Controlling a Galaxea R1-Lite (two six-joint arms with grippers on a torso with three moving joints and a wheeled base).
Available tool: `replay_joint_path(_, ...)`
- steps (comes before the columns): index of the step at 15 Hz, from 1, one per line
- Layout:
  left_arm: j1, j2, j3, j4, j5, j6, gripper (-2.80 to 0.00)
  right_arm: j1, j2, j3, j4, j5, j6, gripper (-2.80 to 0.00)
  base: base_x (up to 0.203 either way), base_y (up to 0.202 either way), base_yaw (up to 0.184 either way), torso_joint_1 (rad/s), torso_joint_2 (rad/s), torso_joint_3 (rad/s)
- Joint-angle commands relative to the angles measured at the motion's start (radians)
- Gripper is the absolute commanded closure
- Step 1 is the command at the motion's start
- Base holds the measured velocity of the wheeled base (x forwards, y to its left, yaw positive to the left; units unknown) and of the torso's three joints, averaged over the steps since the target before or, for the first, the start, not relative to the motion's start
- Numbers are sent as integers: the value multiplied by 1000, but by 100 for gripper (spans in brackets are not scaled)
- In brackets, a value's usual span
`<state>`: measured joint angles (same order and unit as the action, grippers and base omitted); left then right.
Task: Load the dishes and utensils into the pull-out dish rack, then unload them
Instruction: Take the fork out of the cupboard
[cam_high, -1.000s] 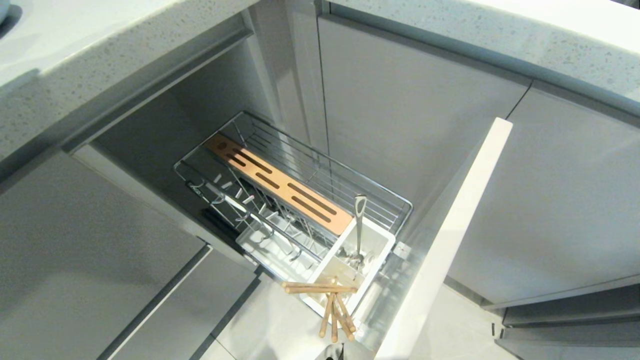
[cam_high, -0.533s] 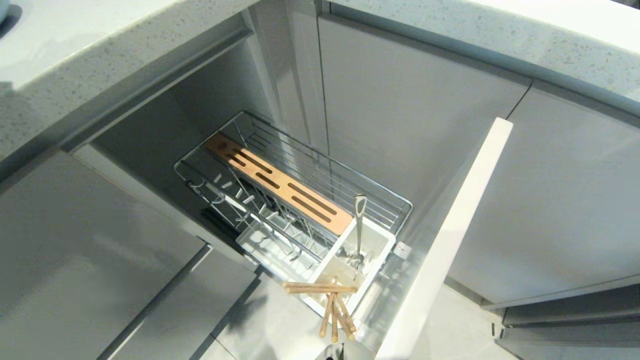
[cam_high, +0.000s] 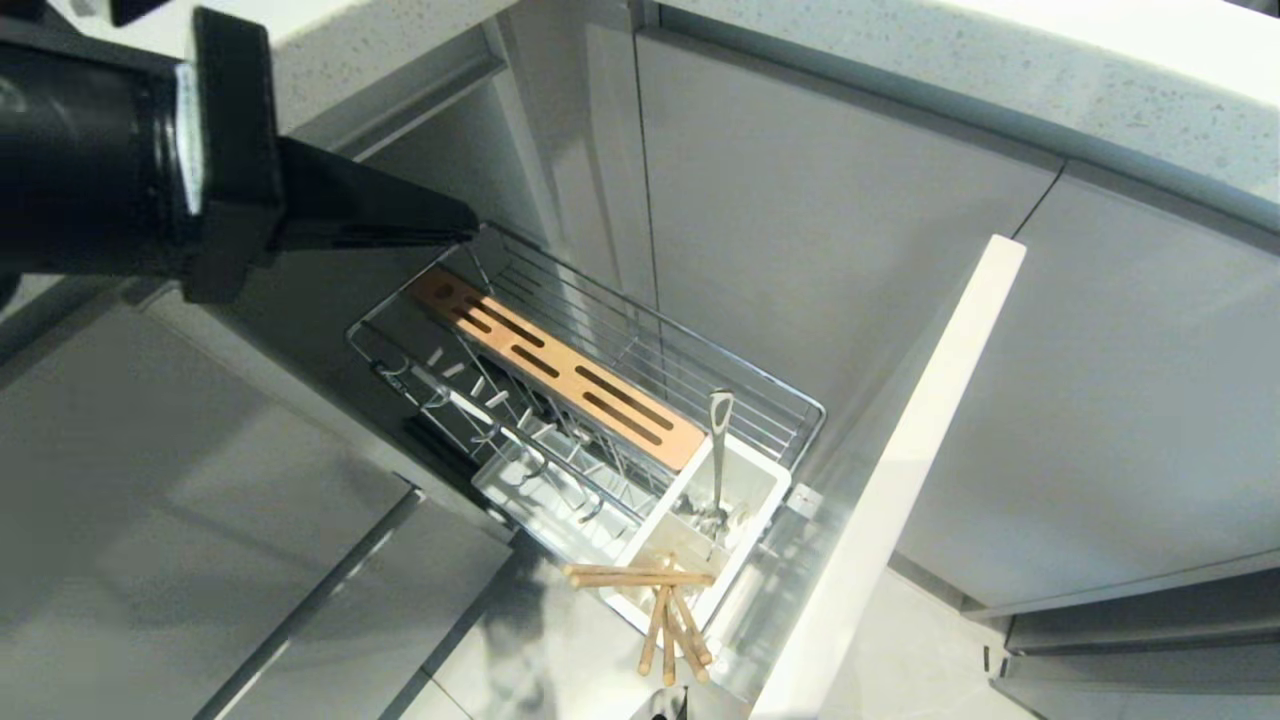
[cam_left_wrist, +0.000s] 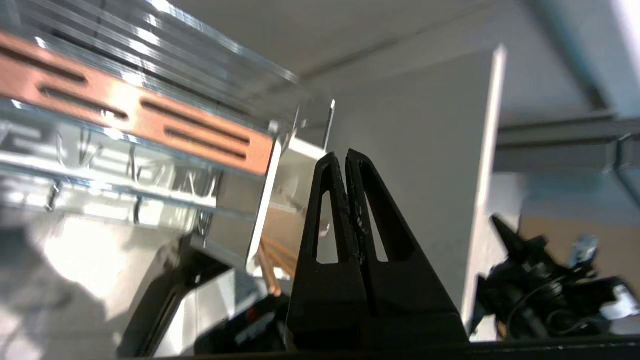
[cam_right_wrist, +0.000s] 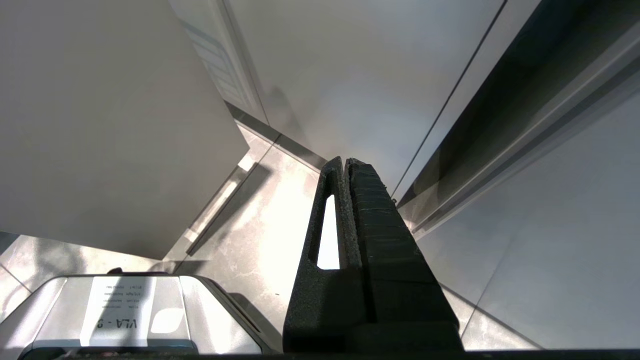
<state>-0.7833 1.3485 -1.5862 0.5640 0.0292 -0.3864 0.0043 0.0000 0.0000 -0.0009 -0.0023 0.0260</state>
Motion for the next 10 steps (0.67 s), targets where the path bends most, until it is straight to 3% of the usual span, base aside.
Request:
replay_joint_path(1, -35, 47, 0, 15, 28, -5, 0, 0, 0, 1, -1, 1, 0, 0, 0, 0, 0, 0, 0, 0)
replay_joint_path(5, -128, 172, -4, 30, 253, -49, 0, 0, 0, 1, -1, 0, 0, 0, 0, 0, 0, 0, 0, 0)
replay_joint_path(10, -146, 236, 36, 27, 274, -51, 0, 0, 0, 1, -1, 0, 0, 0, 0, 0, 0, 0, 0, 0)
